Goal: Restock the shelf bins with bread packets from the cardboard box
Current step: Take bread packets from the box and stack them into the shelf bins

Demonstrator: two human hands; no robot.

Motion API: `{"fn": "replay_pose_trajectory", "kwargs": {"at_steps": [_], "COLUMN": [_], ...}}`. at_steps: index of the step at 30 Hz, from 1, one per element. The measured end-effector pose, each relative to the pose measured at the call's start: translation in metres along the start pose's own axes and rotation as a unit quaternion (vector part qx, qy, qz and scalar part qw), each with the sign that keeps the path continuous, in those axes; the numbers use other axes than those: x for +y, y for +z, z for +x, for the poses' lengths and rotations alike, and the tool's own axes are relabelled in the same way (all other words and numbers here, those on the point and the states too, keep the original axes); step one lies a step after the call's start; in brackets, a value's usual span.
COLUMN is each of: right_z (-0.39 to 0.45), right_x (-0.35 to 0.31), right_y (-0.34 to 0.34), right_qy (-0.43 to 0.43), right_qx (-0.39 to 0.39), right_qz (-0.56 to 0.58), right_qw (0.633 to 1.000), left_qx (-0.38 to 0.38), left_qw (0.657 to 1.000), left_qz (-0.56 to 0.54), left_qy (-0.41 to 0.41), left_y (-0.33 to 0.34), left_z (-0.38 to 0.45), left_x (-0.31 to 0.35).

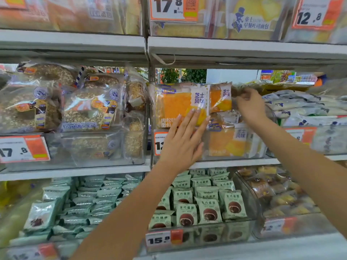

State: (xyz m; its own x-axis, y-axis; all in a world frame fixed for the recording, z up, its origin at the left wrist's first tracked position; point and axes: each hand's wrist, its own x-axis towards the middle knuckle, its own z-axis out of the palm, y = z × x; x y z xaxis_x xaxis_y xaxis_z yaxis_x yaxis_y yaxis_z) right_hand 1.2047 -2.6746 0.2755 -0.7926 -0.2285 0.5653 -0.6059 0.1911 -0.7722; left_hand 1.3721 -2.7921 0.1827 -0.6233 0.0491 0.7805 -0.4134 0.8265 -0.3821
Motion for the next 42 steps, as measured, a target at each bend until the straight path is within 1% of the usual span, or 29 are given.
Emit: {"fn": "replay_pose_trajectory", "kwargs": {"at_steps": [2,3,4,5,6,7,9,10,11,12,13,14,15,17,18,20,21,23,24,25,27,30,33,34,35,37,38,40,42], "right_z": [-0.056,-0.087,-0.120,-0.153,-0.186,-0.219,-0.283,-0.314,-0.341,-0.367,-0.390,-0.412,-0.432,-0.465,-0.479,-0.497,-0.503,-0.514,-0.522,-0.530,-0.550,-0.575,-0.600,-0.609,-0.617,-0.635,-0.640,-0.650,-0.642], "right_x": [0.004,0.011,0.021,0.036,0.050,0.067,0.110,0.132,0.152,0.172,0.191,0.209,0.228,0.258,0.268,0.281,0.285,0.295,0.303,0.311,0.327,0.341,0.355,0.359,0.363,0.378,0.384,0.396,0.383], "right_y": [-0.013,-0.017,-0.019,-0.018,-0.014,-0.008,0.009,0.016,0.022,0.026,0.029,0.032,0.034,0.038,0.040,0.045,0.050,0.065,0.076,0.087,0.106,0.125,0.132,0.132,0.132,0.132,0.131,0.128,0.123], "right_qy": [-0.082,-0.123,-0.150,-0.152,-0.132,-0.099,-0.026,0.011,0.032,0.037,0.047,0.069,0.103,0.181,0.209,0.255,0.274,0.291,0.293,0.295,0.297,0.296,0.308,0.317,0.330,0.365,0.386,0.428,0.448], "right_qx": [0.094,0.127,0.146,0.146,0.121,0.073,-0.065,-0.132,-0.189,-0.242,-0.293,-0.350,-0.415,-0.539,-0.583,-0.643,-0.657,-0.673,-0.676,-0.678,-0.686,-0.694,-0.686,-0.674,-0.653,-0.598,-0.583,-0.567,-0.559], "right_qz": [0.100,0.125,0.136,0.136,0.131,0.116,0.064,0.031,-0.009,-0.052,-0.098,-0.138,-0.172,-0.215,-0.232,-0.254,-0.262,-0.260,-0.253,-0.247,-0.257,-0.312,-0.330,-0.328,-0.320,-0.286,-0.269,-0.234,-0.209], "right_qw": [0.987,0.976,0.968,0.968,0.975,0.986,0.995,0.991,0.981,0.968,0.950,0.924,0.888,0.794,0.750,0.676,0.651,0.628,0.627,0.626,0.613,0.577,0.571,0.581,0.602,0.653,0.663,0.664,0.666], "left_qx": [-0.012,-0.015,-0.019,-0.024,-0.034,-0.052,-0.110,-0.153,-0.207,-0.281,-0.365,-0.447,-0.505,-0.585,-0.614,-0.656,-0.672,-0.694,-0.700,-0.703,-0.709,-0.718,-0.702,-0.697,-0.693,-0.700,-0.703,-0.706,-0.701], "left_qw": [0.999,0.998,0.996,0.995,0.994,0.991,0.980,0.970,0.955,0.933,0.902,0.865,0.834,0.775,0.747,0.696,0.671,0.632,0.619,0.614,0.611,0.617,0.621,0.621,0.622,0.612,0.607,0.598,0.594], "left_qz": [-0.039,-0.062,-0.080,-0.094,-0.105,-0.118,-0.150,-0.171,-0.195,-0.211,-0.220,-0.219,-0.220,-0.236,-0.246,-0.259,-0.265,-0.279,-0.284,-0.286,-0.279,-0.256,-0.273,-0.279,-0.283,-0.285,-0.287,-0.293,-0.301], "left_qy": [-0.021,-0.024,-0.018,-0.003,0.017,0.036,0.067,0.076,0.079,0.080,0.074,0.059,0.033,-0.034,-0.069,-0.137,-0.165,-0.203,-0.213,-0.218,-0.218,-0.194,-0.217,-0.226,-0.230,-0.232,-0.235,-0.242,-0.256], "left_y": [-0.007,-0.009,-0.010,-0.009,-0.005,-0.002,0.007,0.007,0.005,0.001,-0.002,-0.003,-0.001,0.003,0.003,0.009,0.011,0.017,0.019,0.021,0.022,0.019,0.018,0.017,0.016,0.014,0.013,0.013,0.013], "left_z": [-0.035,-0.058,-0.083,-0.110,-0.137,-0.166,-0.219,-0.244,-0.265,-0.286,-0.307,-0.328,-0.350,-0.390,-0.408,-0.441,-0.454,-0.474,-0.482,-0.490,-0.503,-0.515,-0.519,-0.520,-0.521,-0.524,-0.525,-0.526,-0.525], "left_x": [0.009,0.016,0.023,0.031,0.039,0.048,0.070,0.083,0.096,0.110,0.122,0.132,0.140,0.151,0.155,0.158,0.159,0.158,0.157,0.155,0.154,0.155,0.159,0.160,0.162,0.163,0.164,0.164,0.163]}}
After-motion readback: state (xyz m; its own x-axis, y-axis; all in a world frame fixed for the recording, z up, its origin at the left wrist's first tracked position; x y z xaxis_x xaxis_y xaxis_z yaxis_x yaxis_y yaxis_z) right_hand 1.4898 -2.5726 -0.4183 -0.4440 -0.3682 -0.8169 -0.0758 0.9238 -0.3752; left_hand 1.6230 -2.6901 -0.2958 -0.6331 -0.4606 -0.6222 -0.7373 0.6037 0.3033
